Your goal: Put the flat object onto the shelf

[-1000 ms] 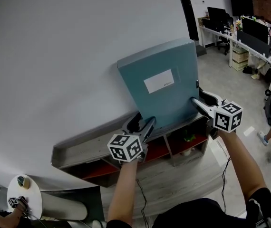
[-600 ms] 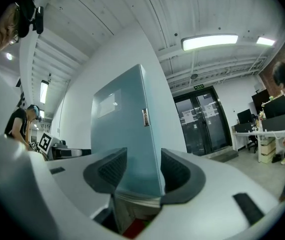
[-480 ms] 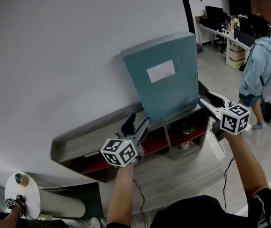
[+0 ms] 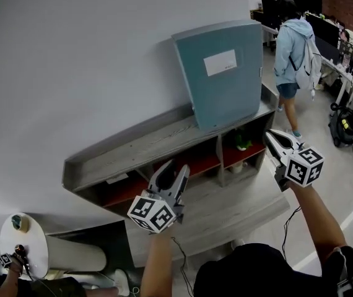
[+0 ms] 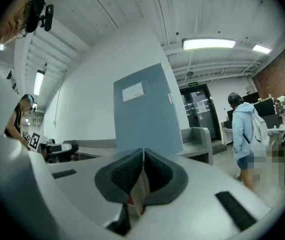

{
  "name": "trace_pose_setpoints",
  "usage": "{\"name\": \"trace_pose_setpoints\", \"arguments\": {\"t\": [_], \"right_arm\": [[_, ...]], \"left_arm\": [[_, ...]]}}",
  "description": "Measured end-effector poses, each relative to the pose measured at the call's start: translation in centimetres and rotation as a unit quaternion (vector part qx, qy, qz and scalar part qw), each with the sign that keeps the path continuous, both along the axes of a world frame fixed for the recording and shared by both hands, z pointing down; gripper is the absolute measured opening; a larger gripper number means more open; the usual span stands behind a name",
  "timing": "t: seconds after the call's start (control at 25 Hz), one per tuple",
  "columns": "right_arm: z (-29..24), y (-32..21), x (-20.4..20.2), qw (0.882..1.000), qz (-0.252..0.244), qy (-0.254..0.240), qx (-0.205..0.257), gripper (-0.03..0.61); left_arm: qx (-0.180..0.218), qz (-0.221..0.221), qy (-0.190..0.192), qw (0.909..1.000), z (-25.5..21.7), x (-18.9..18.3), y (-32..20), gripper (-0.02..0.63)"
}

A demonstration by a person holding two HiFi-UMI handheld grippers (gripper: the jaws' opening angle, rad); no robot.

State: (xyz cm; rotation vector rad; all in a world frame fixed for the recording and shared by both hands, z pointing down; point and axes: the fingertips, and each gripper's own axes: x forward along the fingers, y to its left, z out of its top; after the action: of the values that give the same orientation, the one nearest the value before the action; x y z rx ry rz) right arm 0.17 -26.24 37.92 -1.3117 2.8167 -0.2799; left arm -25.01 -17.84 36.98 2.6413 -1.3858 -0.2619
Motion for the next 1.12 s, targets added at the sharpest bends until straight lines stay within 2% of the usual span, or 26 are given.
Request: {"name": "trace_pose_setpoints", "arguments": {"t": [0.08, 0.2, 0.32, 0.4, 0.52, 0.64, 0.84, 0.96, 1.12], "right_arm": [[0.9, 1.9, -0.3, 1.000, 0.009, -0.006, -0.012, 0.000], [2.9, 5.5, -1.1, 1.000, 0.009, 0.003, -0.030, 0.000], [5.1, 8.8, -1.8, 0.999, 0.014, 0.008, -0.052, 0.000], [6.9, 10.5, -2.0, 0.997, 0.024, 0.014, -0.076, 0.000], [8.7, 13.2, -2.3, 0.993, 0.037, 0.027, -0.105, 0.000], [8.4, 15.8, -1.7, 0.994, 0.040, 0.053, -0.091, 0.000], [10.1, 21.0, 2.6, 0.992, 0.064, 0.063, -0.088, 0.000], [12.0, 24.2, 5.6, 0.992, 0.064, 0.044, -0.102, 0.000], [12.8, 28.4, 9.7, 0.994, 0.029, 0.039, -0.095, 0.000]], "left_arm": [[-0.016, 0.007, -0.008, 0.9998, 1.6, -0.4, 2.4, 0.070], [-0.043, 0.012, 0.010, 0.9989, 4.4, -1.0, 6.2, 0.027], [-0.059, 0.007, 0.061, 0.9963, 7.0, -1.6, 9.3, 0.015], [-0.059, 0.026, 0.082, 0.9946, 9.1, -1.5, 11.1, 0.014], [-0.081, 0.048, 0.085, 0.9919, 13.5, -1.1, 13.0, 0.013], [-0.118, 0.053, 0.087, 0.9877, 16.8, 0.3, 14.1, 0.012], [-0.128, 0.051, 0.109, 0.9845, 17.4, 4.8, 18.5, 0.012], [-0.123, 0.026, 0.078, 0.9891, 17.5, 7.8, 21.5, 0.012], [-0.117, -0.026, 0.032, 0.9923, 17.2, 12.6, 25.1, 0.012]]}}
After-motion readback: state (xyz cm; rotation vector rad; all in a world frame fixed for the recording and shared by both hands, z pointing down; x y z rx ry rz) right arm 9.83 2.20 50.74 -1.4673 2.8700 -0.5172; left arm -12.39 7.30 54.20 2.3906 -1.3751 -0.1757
